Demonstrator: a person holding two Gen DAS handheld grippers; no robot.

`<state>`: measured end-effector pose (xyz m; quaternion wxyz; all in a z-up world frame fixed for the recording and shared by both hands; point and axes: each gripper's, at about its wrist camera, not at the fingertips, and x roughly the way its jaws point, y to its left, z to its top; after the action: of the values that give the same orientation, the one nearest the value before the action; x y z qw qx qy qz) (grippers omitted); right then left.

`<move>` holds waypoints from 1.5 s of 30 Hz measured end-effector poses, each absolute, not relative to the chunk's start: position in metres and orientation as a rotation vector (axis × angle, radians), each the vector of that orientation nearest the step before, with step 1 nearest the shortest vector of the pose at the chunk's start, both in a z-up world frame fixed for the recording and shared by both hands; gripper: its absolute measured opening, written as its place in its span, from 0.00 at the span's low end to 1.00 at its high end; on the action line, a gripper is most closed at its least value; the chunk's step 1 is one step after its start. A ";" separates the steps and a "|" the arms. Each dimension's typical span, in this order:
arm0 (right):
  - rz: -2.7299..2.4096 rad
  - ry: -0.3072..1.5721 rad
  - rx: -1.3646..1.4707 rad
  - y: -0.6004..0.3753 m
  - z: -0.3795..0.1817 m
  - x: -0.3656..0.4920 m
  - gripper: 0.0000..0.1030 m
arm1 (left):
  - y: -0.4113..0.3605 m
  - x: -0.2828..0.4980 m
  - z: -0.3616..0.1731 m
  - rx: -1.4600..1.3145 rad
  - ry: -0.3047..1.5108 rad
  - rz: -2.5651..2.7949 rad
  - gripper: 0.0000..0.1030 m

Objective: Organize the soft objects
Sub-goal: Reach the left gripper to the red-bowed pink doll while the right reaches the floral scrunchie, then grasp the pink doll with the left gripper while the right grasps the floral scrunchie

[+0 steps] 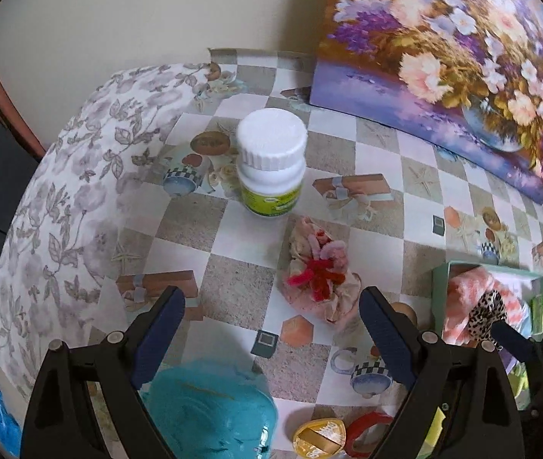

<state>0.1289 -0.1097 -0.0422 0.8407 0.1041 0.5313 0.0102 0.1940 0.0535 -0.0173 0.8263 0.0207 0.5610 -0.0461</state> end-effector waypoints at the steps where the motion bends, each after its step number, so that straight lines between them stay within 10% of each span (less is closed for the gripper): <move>1: 0.027 1.122 0.218 -0.109 -0.043 0.130 1.00 | 0.057 0.198 -0.017 0.047 1.201 -0.104 0.90; 20: 0.137 1.153 0.173 -0.086 -0.062 0.158 0.99 | 0.036 0.256 -0.070 0.114 1.534 -0.303 0.89; 36: 0.150 1.164 0.163 -0.079 -0.070 0.164 0.99 | 0.006 0.254 -0.091 0.084 1.566 -0.393 0.29; 45: 0.174 1.148 0.135 -0.067 -0.070 0.169 0.97 | 0.031 0.249 -0.071 0.034 1.512 -0.452 0.29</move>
<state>0.1687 -0.0665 -0.0702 0.8341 0.0637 0.5417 0.0823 0.2486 0.0310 -0.0706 0.7042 0.0152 0.6801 -0.2033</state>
